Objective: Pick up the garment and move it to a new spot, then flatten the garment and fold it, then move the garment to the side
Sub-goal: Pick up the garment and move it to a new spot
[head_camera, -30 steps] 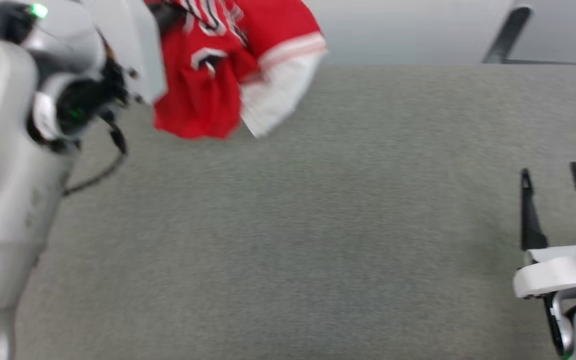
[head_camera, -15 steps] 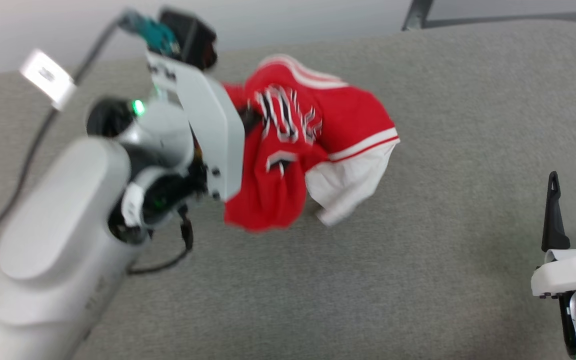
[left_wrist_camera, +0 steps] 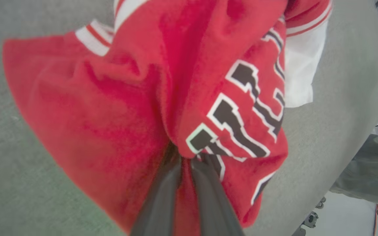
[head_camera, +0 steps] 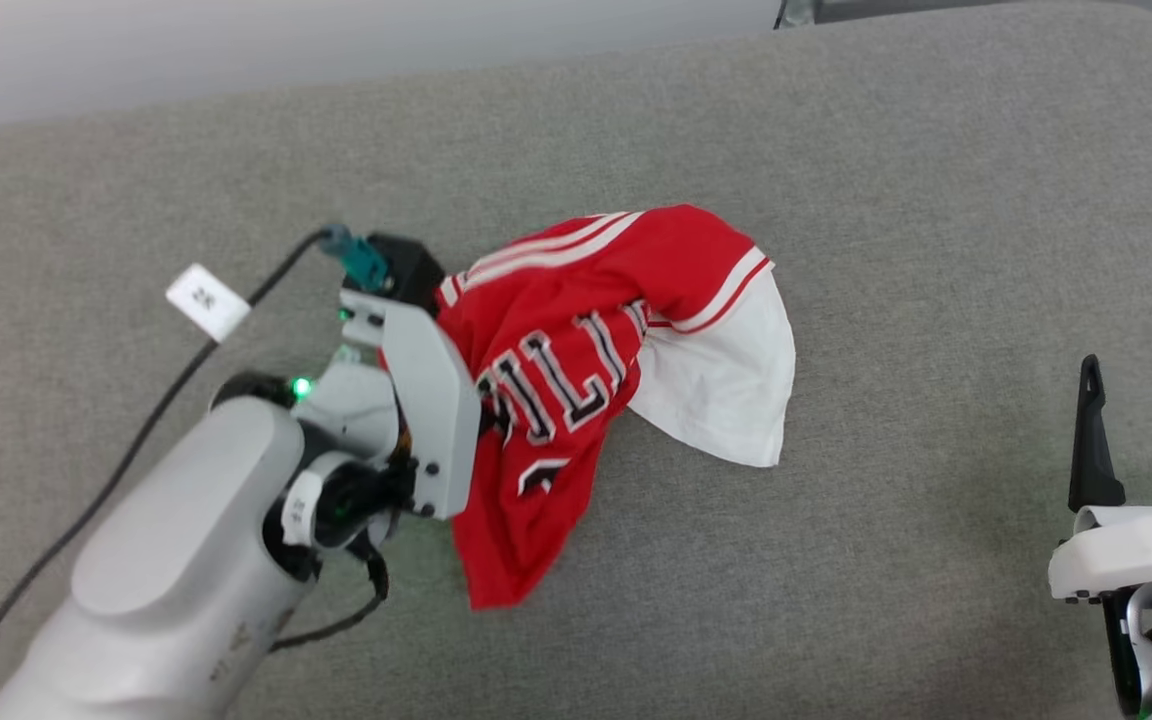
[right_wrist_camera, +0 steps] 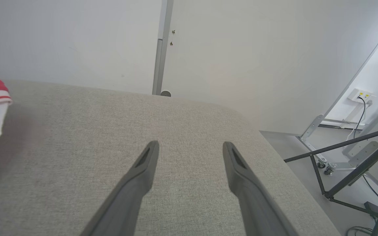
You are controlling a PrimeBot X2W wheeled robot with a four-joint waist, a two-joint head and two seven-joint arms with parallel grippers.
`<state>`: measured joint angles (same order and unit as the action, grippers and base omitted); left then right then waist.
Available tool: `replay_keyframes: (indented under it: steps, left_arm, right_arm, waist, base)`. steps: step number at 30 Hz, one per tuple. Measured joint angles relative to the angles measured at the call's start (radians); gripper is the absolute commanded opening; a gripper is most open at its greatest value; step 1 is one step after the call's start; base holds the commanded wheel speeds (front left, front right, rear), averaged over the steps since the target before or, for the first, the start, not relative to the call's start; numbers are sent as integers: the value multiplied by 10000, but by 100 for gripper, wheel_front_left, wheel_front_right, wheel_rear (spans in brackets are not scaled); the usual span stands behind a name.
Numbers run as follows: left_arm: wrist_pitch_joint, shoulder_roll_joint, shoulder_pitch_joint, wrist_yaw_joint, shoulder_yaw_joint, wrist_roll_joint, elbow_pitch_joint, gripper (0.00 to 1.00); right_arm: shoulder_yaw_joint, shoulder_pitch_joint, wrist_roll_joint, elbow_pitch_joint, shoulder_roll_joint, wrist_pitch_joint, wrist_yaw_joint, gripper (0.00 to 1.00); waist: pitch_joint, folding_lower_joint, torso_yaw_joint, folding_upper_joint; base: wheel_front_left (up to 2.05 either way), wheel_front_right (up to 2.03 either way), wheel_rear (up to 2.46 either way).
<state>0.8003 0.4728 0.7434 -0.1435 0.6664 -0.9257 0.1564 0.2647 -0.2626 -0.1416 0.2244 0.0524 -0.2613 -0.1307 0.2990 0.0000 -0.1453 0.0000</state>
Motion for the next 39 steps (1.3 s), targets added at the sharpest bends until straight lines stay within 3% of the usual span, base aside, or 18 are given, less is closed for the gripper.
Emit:
replay_keyframes:
  steps: [9,10,11,12,13,20,25,39]
  left_arm:
    - [-178,-311,-280,577,326,-138,1202,0]
    - [-232,-339,-277,662,355,-138,1254,17]
    - [-276,-376,-269,717,376,-136,1329,42]
    - [-274,-418,-263,757,385,-146,1398,78]
    - [-278,-437,-263,834,410,-153,1438,100]
    - [-667,-278,-282,1164,324,-173,1227,100]
    - [-1377,-111,-699,1112,-56,-265,673,100]
    - [-5352,393,-2727,1494,-899,560,-922,100]
  right_arm:
    - [-88,74,-35,188,-4,-2,0,100]
    - [-100,96,-50,222,-4,-2,-2,100]
    - [-115,122,-54,247,-6,-2,0,100]
    - [-136,142,-67,263,-6,-2,0,100]
    - [-167,178,-84,268,-4,-2,-2,100]
    - [-481,415,-109,301,-12,-2,-2,100]
    - [-777,722,-96,142,-12,-27,-2,100]
    - [-1110,1349,-90,119,-8,-27,-2,100]
  waist:
    - [-371,0,237,0]
    - [-433,0,266,0]
    - [-502,0,296,0]
    - [-574,0,324,0]
    - [-654,0,352,0]
    - [-1351,0,502,0]
    - [-1929,0,647,0]
    - [-2973,0,1546,0]
  base:
    - [0,0,0]
    - [0,0,0]
    - [0,0,0]
    - [0,0,0]
    - [0,0,0]
    - [0,0,0]
    - [0,0,0]
    - [0,0,0]
